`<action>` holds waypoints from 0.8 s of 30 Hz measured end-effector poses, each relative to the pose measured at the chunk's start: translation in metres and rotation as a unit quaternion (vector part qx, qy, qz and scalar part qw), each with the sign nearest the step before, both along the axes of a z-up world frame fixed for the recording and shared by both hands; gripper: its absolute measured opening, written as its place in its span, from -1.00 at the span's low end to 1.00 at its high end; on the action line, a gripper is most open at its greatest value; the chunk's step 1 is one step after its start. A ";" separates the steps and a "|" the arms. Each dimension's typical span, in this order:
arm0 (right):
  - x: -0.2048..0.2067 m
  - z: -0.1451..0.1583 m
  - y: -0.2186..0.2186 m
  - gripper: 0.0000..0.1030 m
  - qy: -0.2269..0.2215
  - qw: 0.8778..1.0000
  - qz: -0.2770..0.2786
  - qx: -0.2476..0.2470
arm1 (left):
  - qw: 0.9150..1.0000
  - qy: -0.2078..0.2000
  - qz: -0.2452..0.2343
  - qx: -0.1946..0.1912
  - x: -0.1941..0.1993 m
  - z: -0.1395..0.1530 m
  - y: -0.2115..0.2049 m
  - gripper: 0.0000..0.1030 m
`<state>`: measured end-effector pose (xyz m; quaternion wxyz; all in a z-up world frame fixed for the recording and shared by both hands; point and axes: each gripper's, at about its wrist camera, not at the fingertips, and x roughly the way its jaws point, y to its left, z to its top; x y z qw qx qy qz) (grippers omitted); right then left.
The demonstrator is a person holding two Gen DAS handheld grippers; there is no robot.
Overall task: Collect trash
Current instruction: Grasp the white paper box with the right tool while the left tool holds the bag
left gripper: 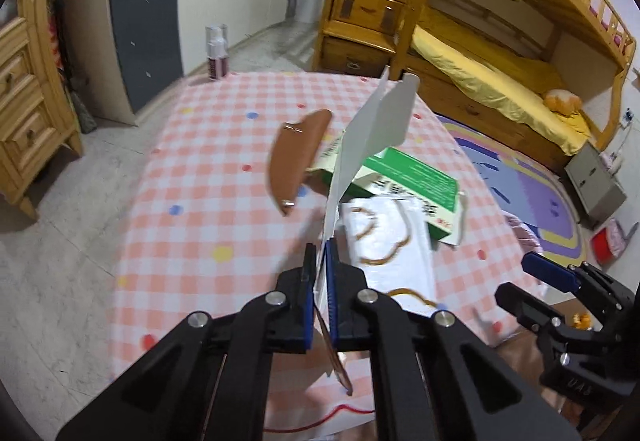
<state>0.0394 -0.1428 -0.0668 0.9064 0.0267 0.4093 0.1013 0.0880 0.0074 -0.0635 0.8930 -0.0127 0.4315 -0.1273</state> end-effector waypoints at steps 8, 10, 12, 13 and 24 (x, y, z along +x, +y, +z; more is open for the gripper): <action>0.016 -0.026 0.038 0.12 0.031 0.999 0.036 0.001 | 0.999 0.004 0.037 0.002 -0.007 -0.005 0.034 -0.94; 0.025 -0.036 0.047 0.12 0.045 0.998 0.042 0.005 | 0.999 0.007 0.035 0.003 -0.008 -0.009 0.035 -0.94; 0.030 -0.043 0.052 0.17 0.052 0.998 0.040 0.004 | 0.999 0.010 0.036 -0.001 -0.009 -0.012 0.037 -0.94; 0.033 -0.048 0.055 0.23 0.057 0.998 0.037 0.000 | 0.999 0.011 0.037 -0.002 -0.010 -0.013 0.038 -0.94; 0.018 -0.054 0.067 -0.12 0.045 0.998 0.027 -0.034 | 0.999 0.008 0.044 -0.004 -0.014 -0.016 0.045 -0.94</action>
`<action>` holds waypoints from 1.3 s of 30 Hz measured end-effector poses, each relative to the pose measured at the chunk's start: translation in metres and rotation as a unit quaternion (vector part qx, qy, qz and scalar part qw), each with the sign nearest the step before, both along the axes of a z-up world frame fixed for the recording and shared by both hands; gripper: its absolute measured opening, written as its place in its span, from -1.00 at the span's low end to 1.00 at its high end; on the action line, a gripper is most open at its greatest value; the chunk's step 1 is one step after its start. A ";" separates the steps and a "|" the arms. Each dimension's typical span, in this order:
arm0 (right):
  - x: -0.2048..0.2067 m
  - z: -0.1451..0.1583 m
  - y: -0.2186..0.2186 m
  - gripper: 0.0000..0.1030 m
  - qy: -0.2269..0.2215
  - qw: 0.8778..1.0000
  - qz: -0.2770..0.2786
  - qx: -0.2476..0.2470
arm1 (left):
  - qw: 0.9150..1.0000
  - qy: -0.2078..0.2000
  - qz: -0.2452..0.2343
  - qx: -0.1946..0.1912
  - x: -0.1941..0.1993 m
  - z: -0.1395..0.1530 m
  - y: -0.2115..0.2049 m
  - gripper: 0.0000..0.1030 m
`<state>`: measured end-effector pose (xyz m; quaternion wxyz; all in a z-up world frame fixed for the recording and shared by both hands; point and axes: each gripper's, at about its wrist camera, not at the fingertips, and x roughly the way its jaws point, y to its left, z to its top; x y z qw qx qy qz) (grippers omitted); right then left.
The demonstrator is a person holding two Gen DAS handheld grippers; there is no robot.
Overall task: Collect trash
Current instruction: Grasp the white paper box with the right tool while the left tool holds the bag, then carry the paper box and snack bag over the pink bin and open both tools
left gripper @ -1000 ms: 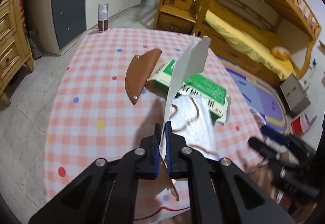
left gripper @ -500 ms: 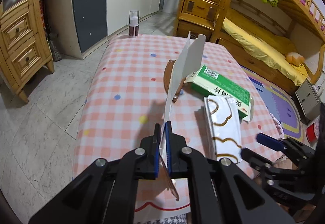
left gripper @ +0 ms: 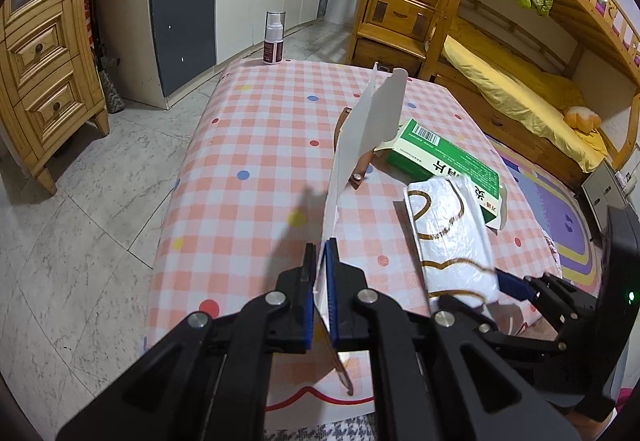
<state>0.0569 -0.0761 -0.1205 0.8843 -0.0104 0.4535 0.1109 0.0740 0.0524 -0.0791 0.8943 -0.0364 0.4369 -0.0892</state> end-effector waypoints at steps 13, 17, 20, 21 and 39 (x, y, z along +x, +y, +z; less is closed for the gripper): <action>-0.031 0.061 -0.024 -0.90 -0.091 0.996 -0.004 0.005 | 0.999 -0.026 -0.023 -0.025 -0.016 0.029 -0.014 -0.94; -0.042 0.077 -0.059 -0.89 -0.110 0.993 -0.038 0.005 | 0.997 -0.040 -0.052 -0.039 -0.023 0.043 -0.040 -0.94; -0.050 0.080 -0.094 -0.89 -0.114 0.991 -0.073 0.004 | 0.995 -0.044 -0.084 -0.038 -0.025 0.048 -0.071 -0.94; -0.053 0.080 -0.104 -0.89 -0.115 0.990 -0.084 0.004 | 0.993 -0.043 -0.100 -0.035 -0.025 0.048 -0.087 -0.94; -0.109 0.036 -0.284 -0.88 -0.084 0.953 -0.290 -0.009 | 0.954 -0.018 -0.298 0.007 -0.020 0.020 -0.316 -0.94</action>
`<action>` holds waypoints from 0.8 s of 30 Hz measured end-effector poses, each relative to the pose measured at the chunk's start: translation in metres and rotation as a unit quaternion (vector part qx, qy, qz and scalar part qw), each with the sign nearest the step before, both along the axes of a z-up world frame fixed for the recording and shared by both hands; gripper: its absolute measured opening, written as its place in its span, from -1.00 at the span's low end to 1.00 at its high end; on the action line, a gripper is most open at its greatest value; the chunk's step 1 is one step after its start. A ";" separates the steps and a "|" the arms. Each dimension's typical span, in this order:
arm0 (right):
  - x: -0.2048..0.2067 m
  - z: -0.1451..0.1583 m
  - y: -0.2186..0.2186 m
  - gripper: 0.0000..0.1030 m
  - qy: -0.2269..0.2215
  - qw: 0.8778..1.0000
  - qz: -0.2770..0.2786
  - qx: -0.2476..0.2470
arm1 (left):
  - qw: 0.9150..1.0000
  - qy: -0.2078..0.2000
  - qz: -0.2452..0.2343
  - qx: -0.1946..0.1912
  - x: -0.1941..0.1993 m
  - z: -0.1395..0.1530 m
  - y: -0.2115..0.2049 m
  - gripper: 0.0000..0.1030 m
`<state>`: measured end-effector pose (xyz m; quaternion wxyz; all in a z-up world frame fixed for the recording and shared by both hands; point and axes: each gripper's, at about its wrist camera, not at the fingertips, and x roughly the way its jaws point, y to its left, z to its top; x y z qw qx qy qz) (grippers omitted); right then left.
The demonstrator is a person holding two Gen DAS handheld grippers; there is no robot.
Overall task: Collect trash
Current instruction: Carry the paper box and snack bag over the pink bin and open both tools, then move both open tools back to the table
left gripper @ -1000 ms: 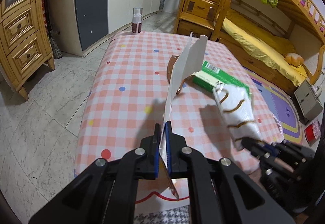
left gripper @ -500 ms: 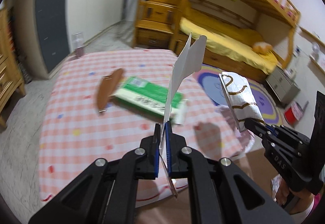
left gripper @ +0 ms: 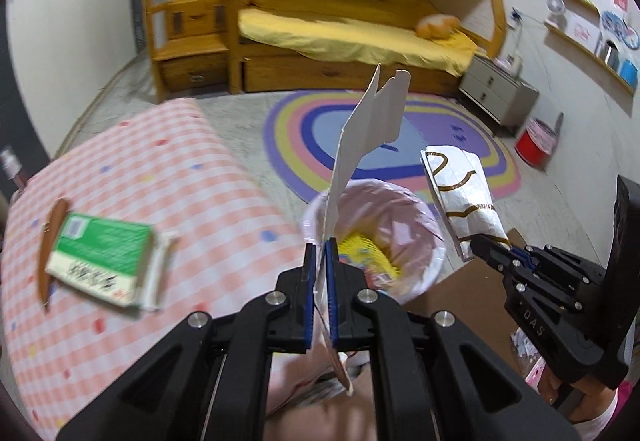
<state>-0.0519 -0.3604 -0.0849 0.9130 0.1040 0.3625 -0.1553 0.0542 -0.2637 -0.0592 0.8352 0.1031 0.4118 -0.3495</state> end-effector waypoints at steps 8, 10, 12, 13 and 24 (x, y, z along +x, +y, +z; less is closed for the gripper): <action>0.005 -0.037 -0.042 -0.88 0.040 0.998 -0.033 0.025 | 0.999 0.020 -0.038 0.008 0.013 -0.027 -0.064 -0.93; 0.009 -0.045 -0.049 -0.88 0.047 0.998 -0.037 0.033 | 0.999 0.026 -0.045 0.005 0.018 -0.030 -0.080 -0.92; 0.014 -0.053 -0.054 -0.86 0.053 0.997 -0.039 0.038 | 0.999 0.027 -0.045 0.003 0.023 -0.031 -0.086 -0.72; 0.018 -0.057 -0.057 -0.79 0.055 0.997 -0.039 0.041 | 0.999 0.029 -0.045 0.000 0.026 -0.030 -0.086 -0.32; 0.021 -0.059 -0.071 0.12 0.066 0.994 -0.056 0.062 | 0.999 -0.015 0.037 0.008 0.034 -0.012 -0.021 0.24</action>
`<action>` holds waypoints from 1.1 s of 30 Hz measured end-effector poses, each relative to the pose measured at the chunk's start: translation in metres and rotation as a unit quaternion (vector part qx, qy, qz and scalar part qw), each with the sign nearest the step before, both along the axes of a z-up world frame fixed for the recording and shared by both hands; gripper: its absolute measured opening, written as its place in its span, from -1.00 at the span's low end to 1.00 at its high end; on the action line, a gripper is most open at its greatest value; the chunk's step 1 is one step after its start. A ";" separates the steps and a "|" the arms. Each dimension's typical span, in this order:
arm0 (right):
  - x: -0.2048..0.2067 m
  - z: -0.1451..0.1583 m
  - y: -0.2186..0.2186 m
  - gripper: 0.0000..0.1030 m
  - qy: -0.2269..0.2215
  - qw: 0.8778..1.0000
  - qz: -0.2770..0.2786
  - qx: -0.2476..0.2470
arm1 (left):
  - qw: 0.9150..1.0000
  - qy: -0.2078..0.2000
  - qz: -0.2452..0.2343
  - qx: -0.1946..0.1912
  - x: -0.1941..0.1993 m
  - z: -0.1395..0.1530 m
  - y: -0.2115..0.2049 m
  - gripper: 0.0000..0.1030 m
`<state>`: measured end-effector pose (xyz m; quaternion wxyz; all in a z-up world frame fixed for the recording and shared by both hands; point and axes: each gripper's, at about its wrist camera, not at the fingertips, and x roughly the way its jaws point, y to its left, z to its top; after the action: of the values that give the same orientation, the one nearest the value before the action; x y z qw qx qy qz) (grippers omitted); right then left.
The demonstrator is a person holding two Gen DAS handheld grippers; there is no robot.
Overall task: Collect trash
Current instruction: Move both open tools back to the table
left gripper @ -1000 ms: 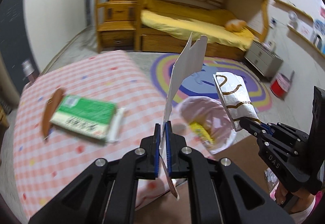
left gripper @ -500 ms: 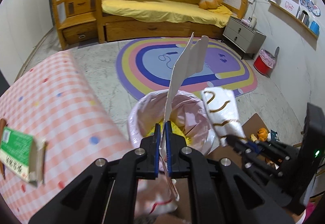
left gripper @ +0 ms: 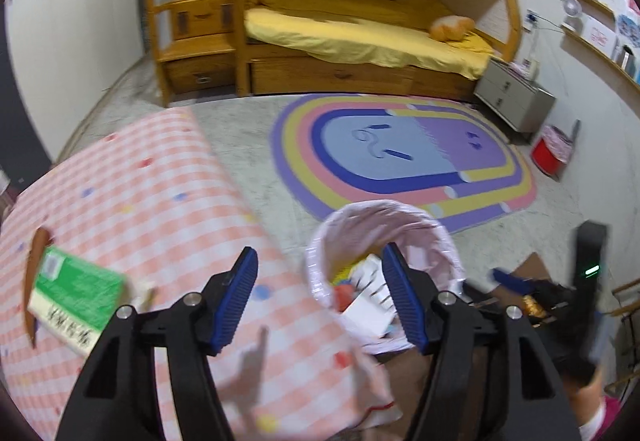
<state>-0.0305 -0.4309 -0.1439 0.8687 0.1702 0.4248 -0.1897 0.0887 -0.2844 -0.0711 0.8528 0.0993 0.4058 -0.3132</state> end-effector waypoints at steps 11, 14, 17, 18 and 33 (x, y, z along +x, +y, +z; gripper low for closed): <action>-0.015 0.069 0.065 0.12 -0.063 0.995 0.072 -0.027 | 0.999 -0.009 0.053 0.007 -0.017 0.009 0.077 0.29; -0.005 0.079 0.098 0.12 -0.072 0.990 0.116 -0.026 | 0.997 -0.015 0.074 0.009 -0.020 0.010 0.105 0.32; 0.009 0.084 0.130 0.12 -0.073 0.985 0.157 -0.027 | 0.994 -0.029 0.102 0.022 -0.021 0.006 0.139 0.38; 0.013 0.085 0.139 0.12 -0.072 0.983 0.167 -0.028 | 0.993 -0.033 0.112 0.027 -0.020 0.005 0.151 0.39; 0.117 0.073 0.265 0.59 -0.051 0.938 0.340 -0.039 | 0.963 -0.020 0.264 0.048 0.021 -0.012 0.301 0.43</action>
<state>0.0868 -0.1656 -0.0713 0.9080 -0.0085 0.4045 0.1093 0.1097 0.0164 -0.0831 0.9077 0.0354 0.4145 -0.0553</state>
